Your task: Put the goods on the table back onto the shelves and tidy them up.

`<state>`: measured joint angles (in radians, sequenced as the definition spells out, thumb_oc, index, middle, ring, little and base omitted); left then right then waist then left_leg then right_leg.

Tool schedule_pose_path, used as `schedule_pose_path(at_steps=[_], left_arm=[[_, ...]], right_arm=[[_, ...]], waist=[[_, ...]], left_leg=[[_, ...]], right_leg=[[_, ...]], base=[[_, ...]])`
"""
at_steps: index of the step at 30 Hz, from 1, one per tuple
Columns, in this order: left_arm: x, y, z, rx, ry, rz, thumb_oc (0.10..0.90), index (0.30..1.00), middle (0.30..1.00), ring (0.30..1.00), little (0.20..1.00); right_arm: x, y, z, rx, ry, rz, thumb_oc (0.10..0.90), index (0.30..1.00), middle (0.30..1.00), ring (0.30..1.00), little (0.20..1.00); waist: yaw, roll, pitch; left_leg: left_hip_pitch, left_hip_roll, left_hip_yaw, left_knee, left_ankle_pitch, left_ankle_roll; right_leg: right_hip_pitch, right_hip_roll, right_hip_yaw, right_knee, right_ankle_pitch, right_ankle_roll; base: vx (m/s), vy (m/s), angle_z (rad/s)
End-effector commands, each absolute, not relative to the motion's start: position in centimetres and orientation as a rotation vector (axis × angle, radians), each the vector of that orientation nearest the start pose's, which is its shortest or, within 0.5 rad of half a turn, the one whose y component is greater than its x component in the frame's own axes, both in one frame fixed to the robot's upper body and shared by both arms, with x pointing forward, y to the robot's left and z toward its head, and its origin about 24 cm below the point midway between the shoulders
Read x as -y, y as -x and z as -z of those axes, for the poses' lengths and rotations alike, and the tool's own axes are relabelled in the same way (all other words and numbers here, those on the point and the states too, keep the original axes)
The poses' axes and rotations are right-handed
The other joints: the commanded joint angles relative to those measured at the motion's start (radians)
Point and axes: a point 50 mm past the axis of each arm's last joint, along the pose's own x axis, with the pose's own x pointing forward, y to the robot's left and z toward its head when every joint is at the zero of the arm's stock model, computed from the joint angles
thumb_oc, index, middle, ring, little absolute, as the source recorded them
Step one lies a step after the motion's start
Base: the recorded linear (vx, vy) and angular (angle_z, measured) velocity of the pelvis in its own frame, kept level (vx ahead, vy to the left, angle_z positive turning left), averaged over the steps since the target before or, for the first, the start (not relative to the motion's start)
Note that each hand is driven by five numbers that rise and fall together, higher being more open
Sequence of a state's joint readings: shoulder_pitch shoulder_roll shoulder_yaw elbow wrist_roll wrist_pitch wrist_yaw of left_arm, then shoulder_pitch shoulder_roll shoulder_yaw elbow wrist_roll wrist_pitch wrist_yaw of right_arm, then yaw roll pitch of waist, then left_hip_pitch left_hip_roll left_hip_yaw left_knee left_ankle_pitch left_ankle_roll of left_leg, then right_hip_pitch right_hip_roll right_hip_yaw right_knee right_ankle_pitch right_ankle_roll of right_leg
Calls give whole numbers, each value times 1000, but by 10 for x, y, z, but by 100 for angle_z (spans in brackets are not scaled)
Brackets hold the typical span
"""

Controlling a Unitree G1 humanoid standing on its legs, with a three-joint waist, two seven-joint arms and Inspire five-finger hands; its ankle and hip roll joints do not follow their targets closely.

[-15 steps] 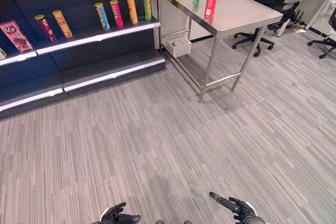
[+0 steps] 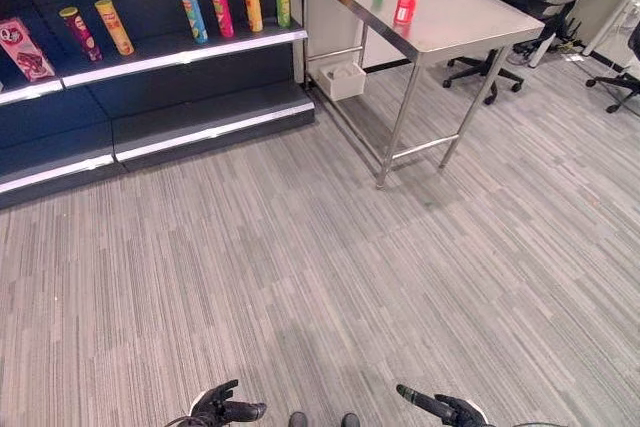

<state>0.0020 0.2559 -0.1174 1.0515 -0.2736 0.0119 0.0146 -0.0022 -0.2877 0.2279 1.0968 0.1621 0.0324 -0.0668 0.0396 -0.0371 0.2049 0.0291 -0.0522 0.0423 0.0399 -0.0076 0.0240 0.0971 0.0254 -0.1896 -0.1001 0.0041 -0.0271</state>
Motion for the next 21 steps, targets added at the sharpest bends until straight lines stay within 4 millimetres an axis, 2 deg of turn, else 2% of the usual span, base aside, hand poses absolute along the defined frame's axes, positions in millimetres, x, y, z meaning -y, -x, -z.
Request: schedule_pose_path(at_steps=[1, 5, 6, 7, 8, 9, 10, 11, 12, 13, 14, 15, 18, 19, 20, 21], left_arm=[[-234, -147, 138, -974, -84, -174, 800, 900, 900, 900, 900], [-230, -157, 134, -942, -83, -162, 800, 900, 900, 900, 900], [-229, -160, 133, -934, -81, -163, 800, 900, 900, 900, 900], [-228, -160, 134, -935, -83, -158, 800, 900, 900, 900, 900], [-227, -159, 134, -936, -94, -144, 800, 900, 900, 900, 900], [-227, -160, 133, -930, -103, -137, 800, 900, 900, 900, 900], [-229, -159, 133, -929, -109, -140, 800, 900, 900, 900, 900], [-230, -158, 133, -931, -106, -143, 800, 900, 900, 900, 900], [-233, -155, 134, -939, -104, -157, 800, 900, 900, 900, 900], [-234, -152, 134, -942, -104, -164, 800, 900, 900, 900, 900], [-234, -152, 134, -943, -104, -164, 800, 900, 900, 900, 900], [-239, -149, 134, -938, -103, -185, 800, 900, 900, 900, 900], [-246, -147, 131, -928, -102, -210, 800, 900, 900, 900, 900], [-249, -147, 131, -925, -105, -219, 800, 900, 900, 900, 900], [-255, -148, 128, -913, -108, -240, 800, 900, 900, 900, 900], [-257, -150, 126, -901, -108, -244, 800, 900, 900, 900, 900]], right_arm=[[257, -130, 140, -1063, 335, 132, 800, 900, 900, 900, 900], [260, -136, 136, -1033, 340, 141, 800, 900, 900, 900, 900], [261, -138, 135, -1030, 340, 148, 800, 900, 900, 900, 900], [261, -138, 134, -1027, 338, 151, 800, 900, 900, 900, 900], [261, -142, 133, -1012, 347, 142, 800, 900, 900, 900, 900], [260, -149, 129, -985, 361, 139, 800, 900, 900, 900, 900], [258, -154, 127, -964, 366, 131, 800, 900, 900, 900, 900], [257, -157, 126, -954, 368, 126, 800, 900, 900, 900, 900], [254, -160, 126, -945, 366, 111, 800, 900, 900, 900, 900], [252, -160, 126, -939, 363, 105, 800, 900, 900, 900, 900], [252, -160, 126, -939, 363, 105, 800, 900, 900, 900, 900], [246, -162, 125, -925, 368, 79, 800, 900, 900, 900, 900], [242, -162, 126, -925, 366, 59, 800, 900, 900, 900, 900], [242, -162, 127, -930, 364, 57, 800, 900, 900, 900, 900], [240, -161, 128, -937, 361, 54, 800, 900, 900, 900, 900], [240, -161, 128, -940, 359, 56, 800, 900, 900, 900, 900]], waist=[[5, -11, 15], [2, -12, 56], [5, -9, 59], [9, -10, 53], [25, -5, 40], [43, 13, 33], [69, 16, 33], [75, 19, 27], [83, 16, 12], [86, 19, 1], [86, 19, 3], [93, 13, -21], [108, -10, -39], [111, -19, -48], [116, -33, -64], [116, -35, -68]], left_leg=[[-69, 82, -54, 151, -40, -94], [-204, 80, -77, 368, 22, -101], [-246, 70, -67, 345, 28, -91], [-265, 60, -58, 289, 16, -82], [-283, 61, -57, 156, 71, -85], [-338, 88, -44, 5, 159, -98], [-370, 92, -31, -99, 204, -112], [-379, 99, -24, -117, 216, -119], [-366, 100, -18, -127, 203, -116], [-351, 103, -24, -127, 232, -115], [-349, 102, -24, -127, 231, -115], [-324, 98, -24, -124, 257, -108], [-299, 81, -8, -108, 236, -86], [-288, 72, 0, -102, 223, -76], [-254, 53, 10, -100, 188, -51], [-237, 41, 15, -101, 172, -39]], right_leg=[[4, -63, -3, 13, -10, 89], [19, -50, -16, 14, -21, 58], [29, -48, -26, 13, -34, 59], [32, -48, -26, 13, -43, 64], [40, -34, -16, 13, -61, 74], [63, -16, -7, 13, -91, 76], [98, -12, 16, 13, -118, 76], [114, -7, 28, 13, -131, 79], [126, -7, 46, 13, -135, 87], [138, -7, 56, 13, -147, 91], [140, -7, 56, 13, -148, 91], [162, -24, 75, 13, -162, 101], [175, -64, 84, 18, -151, 124], [168, -83, 84, 48, -146, 137], [135, -118, 90, 140, -121, 166], [108, -131, 93, 207, -100, 178]], base=[[-45, -103, 5], [19, -87, 20], [179, -13, 31], [326, 55, 35], [443, 116, 31], [584, 154, 16], [535, 156, -12], [471, 157, -27], [351, 158, -44], [239, 116, -59], [349, 217, -67], [359, 248, -61], [265, 177, -68], [400, 288, -61], [371, 309, -15], [348, 328, 3]])
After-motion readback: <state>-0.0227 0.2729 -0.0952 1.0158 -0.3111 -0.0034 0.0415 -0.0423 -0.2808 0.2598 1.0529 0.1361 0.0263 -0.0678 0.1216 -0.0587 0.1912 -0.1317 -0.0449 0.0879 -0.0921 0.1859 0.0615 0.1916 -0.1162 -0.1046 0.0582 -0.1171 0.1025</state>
